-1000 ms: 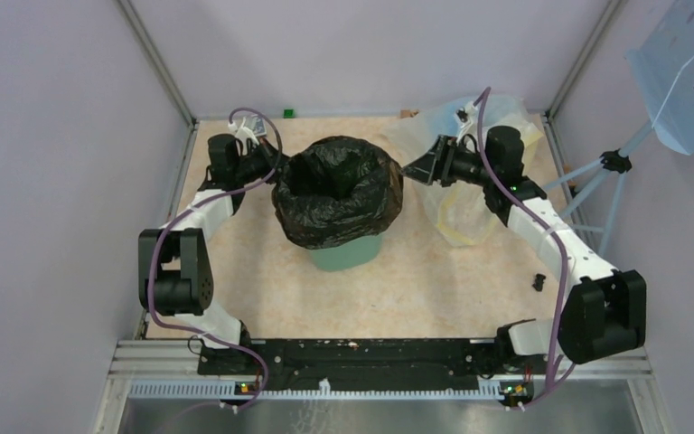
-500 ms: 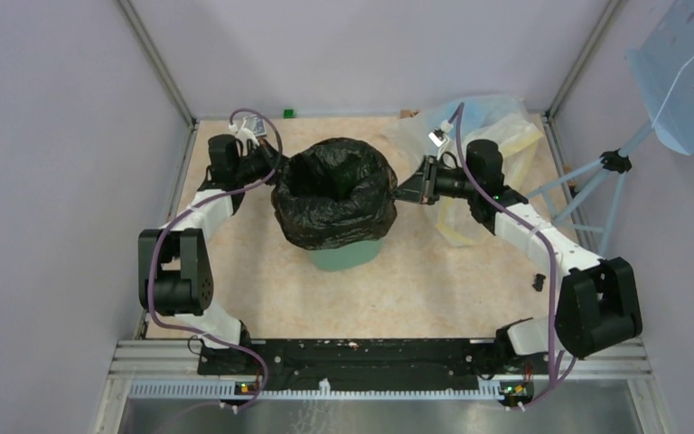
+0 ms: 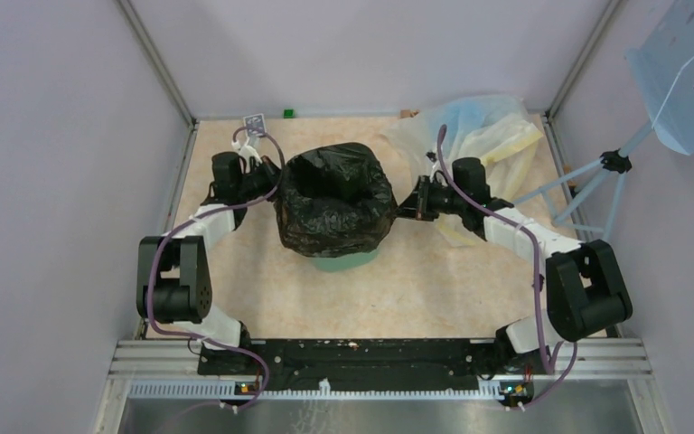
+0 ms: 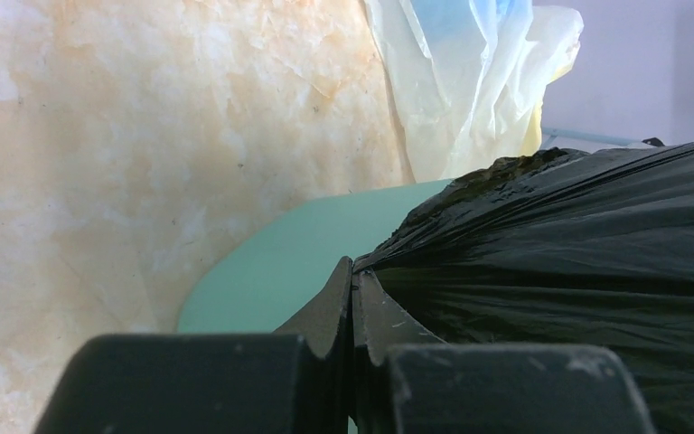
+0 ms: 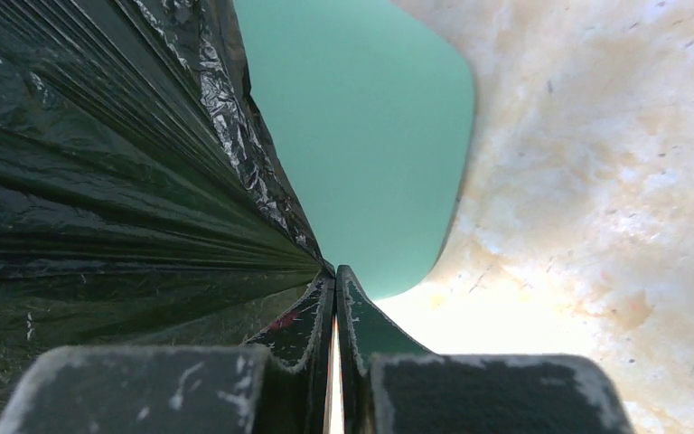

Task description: Put the trash bags into the trash bin

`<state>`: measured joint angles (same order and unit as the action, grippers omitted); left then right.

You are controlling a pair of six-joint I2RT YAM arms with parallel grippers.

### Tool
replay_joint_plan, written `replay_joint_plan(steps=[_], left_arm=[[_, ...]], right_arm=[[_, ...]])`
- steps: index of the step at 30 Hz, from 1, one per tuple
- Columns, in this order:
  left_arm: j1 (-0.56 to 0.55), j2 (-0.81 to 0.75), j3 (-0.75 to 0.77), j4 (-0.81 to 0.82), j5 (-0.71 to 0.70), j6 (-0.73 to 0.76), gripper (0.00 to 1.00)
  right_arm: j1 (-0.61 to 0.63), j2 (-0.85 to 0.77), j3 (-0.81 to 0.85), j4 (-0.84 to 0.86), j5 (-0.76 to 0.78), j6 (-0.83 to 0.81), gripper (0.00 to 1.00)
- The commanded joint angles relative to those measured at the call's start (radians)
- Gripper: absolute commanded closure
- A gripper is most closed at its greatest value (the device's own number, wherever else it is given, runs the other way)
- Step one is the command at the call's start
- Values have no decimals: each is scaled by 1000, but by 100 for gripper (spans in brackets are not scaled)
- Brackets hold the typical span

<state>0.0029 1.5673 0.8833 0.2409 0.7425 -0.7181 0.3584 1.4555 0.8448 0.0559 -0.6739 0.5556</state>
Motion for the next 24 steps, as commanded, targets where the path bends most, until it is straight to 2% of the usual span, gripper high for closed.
replay_joint_plan(steps=[1, 5, 8, 9, 10, 12, 13, 15, 17, 19, 20, 22, 24], left_arm=[[2, -30, -50, 89, -46, 29, 100], [2, -9, -21, 111, -61, 45, 100], [1, -31, 34, 68, -101, 75, 99], [1, -51, 50, 35, -136, 92, 94], [2, -75, 63, 4, -178, 106, 85], [1, -131, 80, -58, -279, 129, 50], [1, -162, 89, -94, -335, 136, 39], [2, -218, 106, -203, -425, 142, 23], [1, -275, 120, -342, -550, 146, 16], [2, -346, 125, -495, -719, 109, 3], [2, -388, 106, -533, -784, 100, 1], [11, -485, 53, -586, -829, 77, 1], [14, -592, 1, -618, -789, 64, 1]], right_arm=[[10, 23, 10, -23, 71, -63, 100], [9, 4, 54, -100, 164, -98, 100], [10, -48, 82, -151, 248, -129, 100], [12, -77, 91, -167, 268, -140, 100], [14, -97, 97, -182, 286, -151, 95], [16, -137, 110, -216, 316, -176, 66], [18, -155, 117, -239, 333, -189, 58], [25, -184, 134, -282, 364, -210, 53], [32, -203, 158, -319, 385, -226, 51], [42, -214, 191, -351, 395, -242, 50], [49, -220, 208, -363, 401, -250, 47], [63, -231, 245, -390, 418, -266, 44], [74, -234, 290, -418, 426, -284, 42]])
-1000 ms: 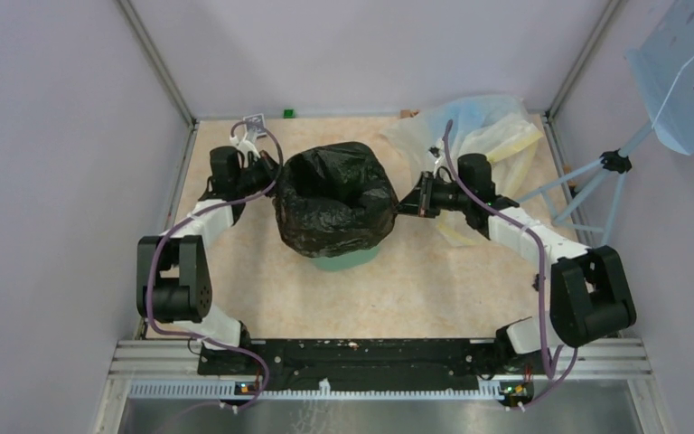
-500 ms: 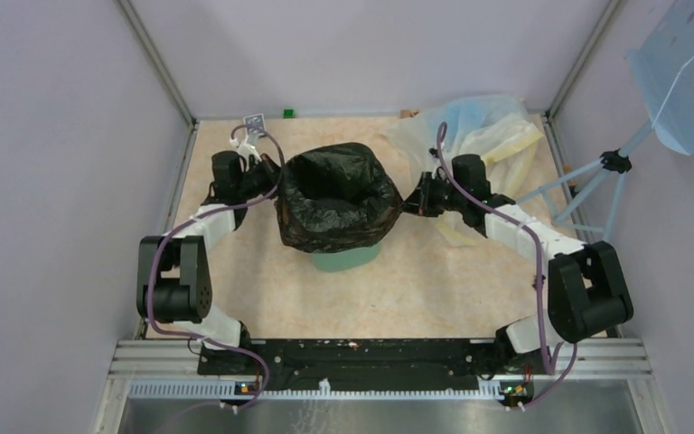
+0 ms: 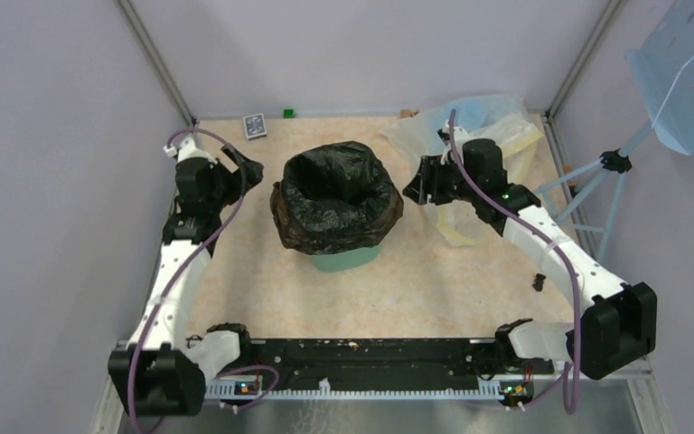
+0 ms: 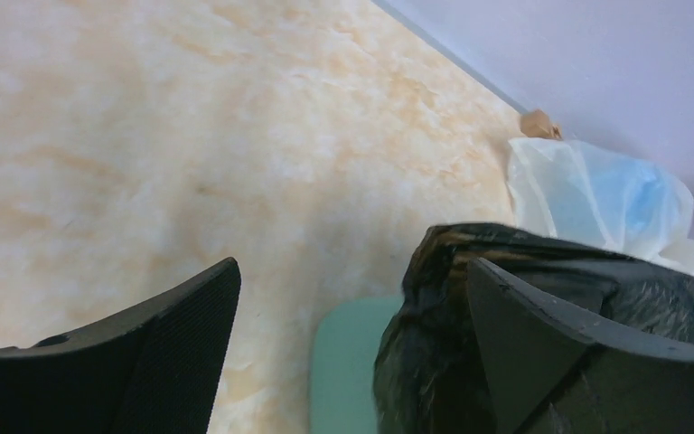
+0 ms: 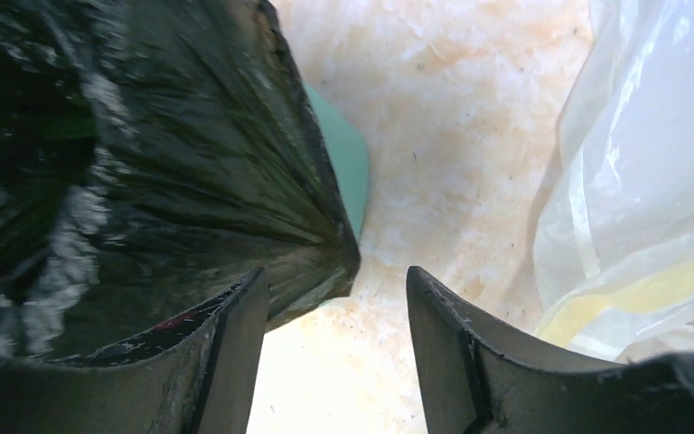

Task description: Put the trash bags into the trash bin

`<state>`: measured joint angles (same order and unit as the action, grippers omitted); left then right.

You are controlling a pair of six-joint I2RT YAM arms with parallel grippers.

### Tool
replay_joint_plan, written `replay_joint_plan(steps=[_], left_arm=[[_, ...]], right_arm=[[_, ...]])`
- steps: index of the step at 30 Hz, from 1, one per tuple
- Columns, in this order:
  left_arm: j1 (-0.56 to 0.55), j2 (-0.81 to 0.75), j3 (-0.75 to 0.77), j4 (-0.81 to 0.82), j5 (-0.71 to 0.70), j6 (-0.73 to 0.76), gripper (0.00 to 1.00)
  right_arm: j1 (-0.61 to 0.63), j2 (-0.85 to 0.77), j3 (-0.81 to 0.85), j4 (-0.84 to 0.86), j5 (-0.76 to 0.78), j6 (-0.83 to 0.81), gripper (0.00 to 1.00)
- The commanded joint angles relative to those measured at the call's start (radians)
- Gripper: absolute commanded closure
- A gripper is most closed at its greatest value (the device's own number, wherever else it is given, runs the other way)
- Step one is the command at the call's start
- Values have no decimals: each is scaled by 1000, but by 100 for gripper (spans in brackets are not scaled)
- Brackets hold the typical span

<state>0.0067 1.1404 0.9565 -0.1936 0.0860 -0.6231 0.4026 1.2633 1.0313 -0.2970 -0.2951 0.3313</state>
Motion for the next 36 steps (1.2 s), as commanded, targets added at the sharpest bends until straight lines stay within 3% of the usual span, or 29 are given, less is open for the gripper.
replay_joint_plan(steps=[1, 8, 11, 14, 20, 24, 29, 36], left_arm=[[9, -237, -93, -199, -101, -48, 1], [10, -490, -187, -305, 214, -203, 3], [10, -544, -257, -231, 393, -268, 9], [9, -567, -324, -162, 498, -335, 21], [10, -552, -370, -157, 483, -321, 34], [10, -514, -405, -83, 527, -331, 49], [10, -477, -433, -73, 504, -290, 78], [10, -430, -506, 7, 482, -241, 97]], right_arm=[[33, -42, 126, -79, 47, -65, 41], [71, -11, 299, -176, 3, -91, 39], [123, 13, 359, -215, -56, -143, 45], [212, 67, 459, -295, 7, -208, 55], [360, 212, 628, -401, 161, -266, 81], [414, 308, 709, -428, 191, -283, 100], [464, 445, 835, -523, 233, -326, 100], [526, 680, 1042, -718, 374, -360, 100]])
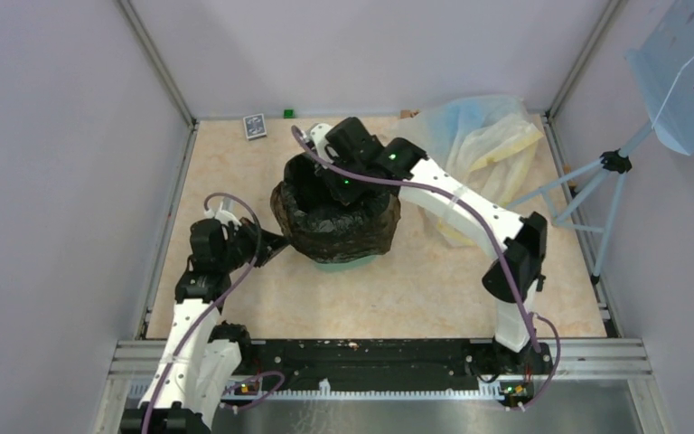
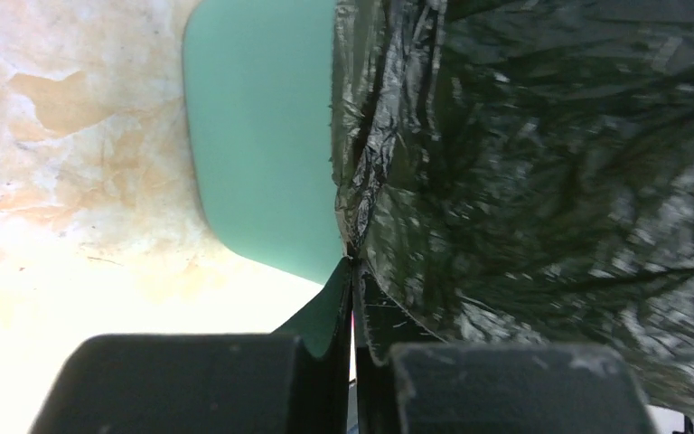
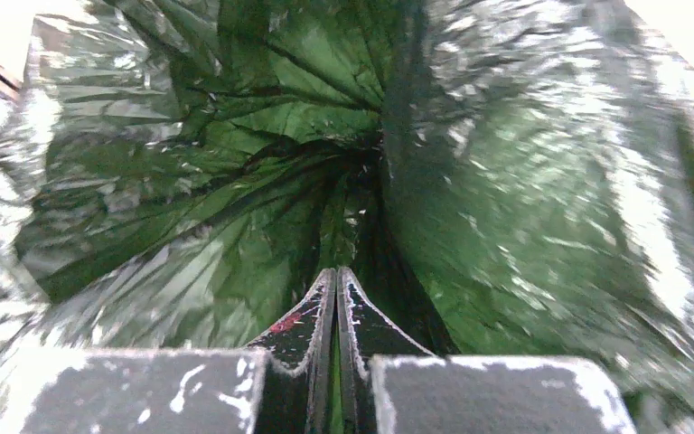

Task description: Put the trash bags into the trash bin

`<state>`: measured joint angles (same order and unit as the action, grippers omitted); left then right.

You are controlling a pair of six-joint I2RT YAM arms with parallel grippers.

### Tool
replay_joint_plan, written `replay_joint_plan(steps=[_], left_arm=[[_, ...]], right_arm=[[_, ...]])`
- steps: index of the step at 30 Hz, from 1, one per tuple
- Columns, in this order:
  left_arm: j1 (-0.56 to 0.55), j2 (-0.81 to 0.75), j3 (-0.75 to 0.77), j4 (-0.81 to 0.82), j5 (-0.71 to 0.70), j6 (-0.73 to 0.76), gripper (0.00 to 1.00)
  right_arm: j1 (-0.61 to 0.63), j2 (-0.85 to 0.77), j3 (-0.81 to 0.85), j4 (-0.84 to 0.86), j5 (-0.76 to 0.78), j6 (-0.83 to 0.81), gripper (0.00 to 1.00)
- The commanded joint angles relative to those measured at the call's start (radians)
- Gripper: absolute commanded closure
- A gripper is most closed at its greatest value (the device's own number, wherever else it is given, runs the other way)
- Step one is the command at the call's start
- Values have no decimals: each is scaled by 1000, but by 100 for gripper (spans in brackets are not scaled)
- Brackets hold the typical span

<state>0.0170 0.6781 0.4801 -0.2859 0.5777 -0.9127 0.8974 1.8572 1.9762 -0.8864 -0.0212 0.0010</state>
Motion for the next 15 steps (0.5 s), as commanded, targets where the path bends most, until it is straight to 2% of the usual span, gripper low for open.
replay_joint_plan(steps=[1, 15], left_arm=[[-1, 45, -36, 104, -14, 57, 99], [0, 156, -132, 213, -31, 111, 100]], right_arm=[[32, 103, 102, -134, 108, -25, 100], [31, 227, 31, -126, 39, -15, 100]])
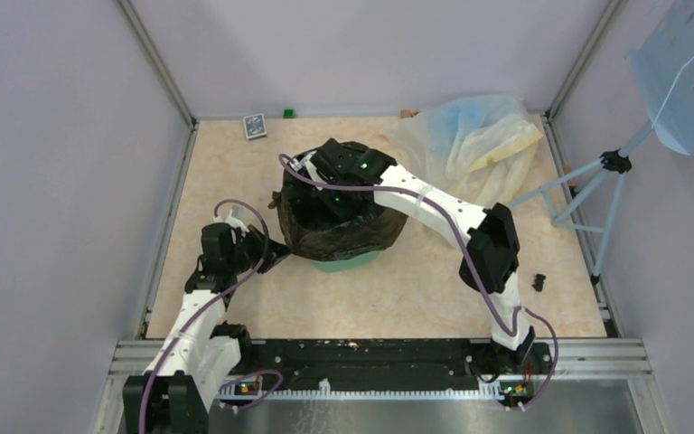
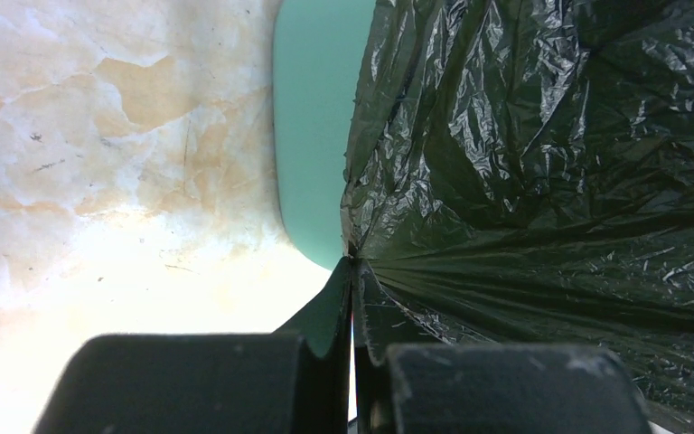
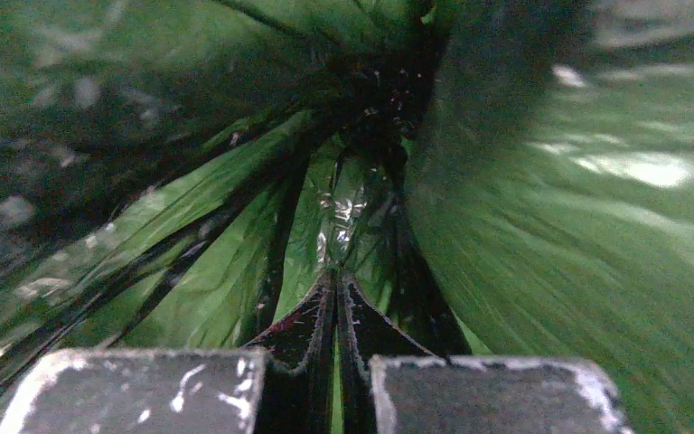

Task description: Put the trash bags into the trash bin

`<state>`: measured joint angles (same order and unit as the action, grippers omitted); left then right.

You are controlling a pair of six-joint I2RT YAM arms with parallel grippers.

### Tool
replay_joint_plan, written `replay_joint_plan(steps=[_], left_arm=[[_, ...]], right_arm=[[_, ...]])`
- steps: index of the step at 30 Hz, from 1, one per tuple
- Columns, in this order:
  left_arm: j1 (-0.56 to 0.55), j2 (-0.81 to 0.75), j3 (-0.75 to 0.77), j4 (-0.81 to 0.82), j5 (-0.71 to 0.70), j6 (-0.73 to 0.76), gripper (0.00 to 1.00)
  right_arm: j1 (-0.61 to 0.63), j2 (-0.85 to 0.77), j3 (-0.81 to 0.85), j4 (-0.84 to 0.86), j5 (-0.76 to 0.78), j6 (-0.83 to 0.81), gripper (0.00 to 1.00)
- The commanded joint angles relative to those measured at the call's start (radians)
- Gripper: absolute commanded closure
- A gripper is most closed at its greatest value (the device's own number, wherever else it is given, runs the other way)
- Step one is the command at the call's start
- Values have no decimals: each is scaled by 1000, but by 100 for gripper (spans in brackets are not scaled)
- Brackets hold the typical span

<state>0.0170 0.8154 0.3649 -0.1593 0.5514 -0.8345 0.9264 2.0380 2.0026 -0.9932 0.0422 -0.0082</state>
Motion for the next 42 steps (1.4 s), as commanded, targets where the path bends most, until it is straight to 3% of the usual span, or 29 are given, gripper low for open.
replay_joint_plan(steps=[1, 13, 25, 28, 35, 42], left_arm=[[-1, 22, -20, 92, 1, 34, 100], [-1, 9, -2, 77, 7, 51, 100], [-1, 22, 12, 94, 27, 46, 95], [0, 21, 42, 71, 35, 60, 87], [-1, -11, 115, -51, -24, 102, 45], [0, -86, 155, -119, -113, 130, 40]], right_arm=[[2, 61, 6, -25, -22, -6, 100], [-43, 90, -109, 60, -109, 33, 100], [-57, 202, -91, 6, -95, 42, 100], [-58, 231, -89, 4, -97, 45, 100], [-75, 281, -80, 1, -132, 63, 100], [-78, 179, -74, 15, -109, 80, 100]])
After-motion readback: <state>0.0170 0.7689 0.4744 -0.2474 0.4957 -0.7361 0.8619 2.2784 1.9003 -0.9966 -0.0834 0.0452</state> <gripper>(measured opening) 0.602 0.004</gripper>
